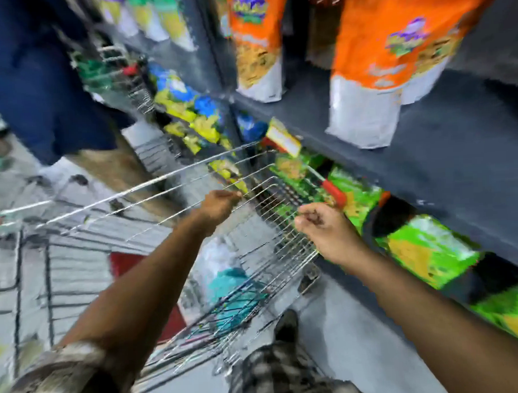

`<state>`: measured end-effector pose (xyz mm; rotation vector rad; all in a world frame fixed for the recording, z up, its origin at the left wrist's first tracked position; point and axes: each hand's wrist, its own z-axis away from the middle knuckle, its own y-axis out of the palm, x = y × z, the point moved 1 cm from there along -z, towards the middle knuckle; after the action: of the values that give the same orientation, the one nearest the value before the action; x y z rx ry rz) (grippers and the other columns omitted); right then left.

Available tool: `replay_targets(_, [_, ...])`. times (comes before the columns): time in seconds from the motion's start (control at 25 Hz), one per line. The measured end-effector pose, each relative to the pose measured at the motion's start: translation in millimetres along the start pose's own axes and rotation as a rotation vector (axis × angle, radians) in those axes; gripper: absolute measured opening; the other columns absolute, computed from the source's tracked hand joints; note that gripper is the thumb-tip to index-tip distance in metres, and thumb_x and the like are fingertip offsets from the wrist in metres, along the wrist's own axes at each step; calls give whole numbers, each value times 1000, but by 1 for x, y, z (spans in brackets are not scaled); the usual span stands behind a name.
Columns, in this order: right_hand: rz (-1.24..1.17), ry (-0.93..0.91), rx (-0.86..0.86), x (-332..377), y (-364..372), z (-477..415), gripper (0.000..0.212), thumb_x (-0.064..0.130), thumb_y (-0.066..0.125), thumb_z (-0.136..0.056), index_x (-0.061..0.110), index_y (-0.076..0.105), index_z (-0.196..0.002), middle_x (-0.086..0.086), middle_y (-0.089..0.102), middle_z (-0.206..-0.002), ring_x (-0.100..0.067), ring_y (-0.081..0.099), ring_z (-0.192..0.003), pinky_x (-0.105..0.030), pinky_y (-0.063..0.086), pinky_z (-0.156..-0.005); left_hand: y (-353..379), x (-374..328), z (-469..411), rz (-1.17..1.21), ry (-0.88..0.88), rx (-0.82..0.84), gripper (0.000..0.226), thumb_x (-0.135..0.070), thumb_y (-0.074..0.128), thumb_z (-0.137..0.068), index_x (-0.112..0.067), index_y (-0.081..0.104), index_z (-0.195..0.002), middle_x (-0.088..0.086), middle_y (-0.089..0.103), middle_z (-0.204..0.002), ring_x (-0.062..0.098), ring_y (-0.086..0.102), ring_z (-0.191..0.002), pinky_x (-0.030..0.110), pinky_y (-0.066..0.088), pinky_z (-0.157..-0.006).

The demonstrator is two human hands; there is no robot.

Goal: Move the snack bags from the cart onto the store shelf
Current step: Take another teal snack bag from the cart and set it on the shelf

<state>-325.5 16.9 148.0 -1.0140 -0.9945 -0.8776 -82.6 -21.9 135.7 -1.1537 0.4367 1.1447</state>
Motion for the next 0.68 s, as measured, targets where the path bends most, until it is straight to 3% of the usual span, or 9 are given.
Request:
replay_targets(0.12, [155, 94, 259, -8, 80, -65, 21, 22, 63, -84, 16, 61, -104, 1, 64, -94, -21, 62, -91, -37, 49, -85, -40, 93, -25, 45, -278, -51, 18, -25, 58, -87, -23, 53, -70, 4, 56, -83, 20, 51, -73, 27, 45, -63])
replay_targets(0.24, [368, 202, 489, -29, 138, -110, 41, 33, 60, -85, 15, 55, -121, -4, 62, -122, -23, 58, -110, -40, 47, -98, -48, 178, -37, 58, -490, -100, 25, -27, 55, -90, -25, 47, -67, 10, 55, -97, 22, 53, -84, 36, 51, -85])
replay_targets(0.32, [456, 286, 601, -48, 173, -136, 48, 33, 61, -84, 12, 52, -126, -8, 58, -130, -26, 56, -116, -44, 46, -101, -45, 227, -43, 134, -638, -106, 26, -32, 54, -90, -22, 47, -68, 11, 55, -95, 23, 55, -80, 35, 52, -82])
replay_targets(0.44, [538, 399, 764, -83, 209, -164, 44, 27, 64, -83, 8, 54, -121, -10, 61, -122, -28, 59, -108, -42, 48, -97, -24, 273, -39, 285, -821, -88, 27, -36, 54, -89, -17, 51, -70, 8, 55, -80, 25, 56, -71, 42, 53, -79])
replay_targets(0.56, [554, 565, 826, -131, 235, -181, 46, 33, 67, -73, 9, 58, -111, -14, 64, -119, -29, 61, -104, -46, 50, -96, 1, 293, -40, 416, -875, -114, 38, -47, 54, -89, -10, 58, -82, 5, 46, -62, 16, 42, -49, 26, 36, -50])
replay_targets(0.64, [519, 661, 846, -165, 249, -182, 37, 33, 67, -78, 10, 57, -105, -11, 64, -108, -27, 59, -102, -41, 49, -94, 17, 299, -44, 562, -887, -100, 46, -54, 53, -87, -8, 61, -86, 6, 53, -63, 13, 50, -47, 21, 36, -46])
replay_targets(0.68, [539, 687, 868, -170, 252, -180, 46, 39, 69, -76, 9, 57, -108, -7, 62, -100, -25, 57, -100, -37, 48, -91, 22, 299, -46, 618, -888, -83, 54, -61, 55, -82, -7, 63, -87, 9, 59, -69, 15, 54, -52, 22, 40, -48])
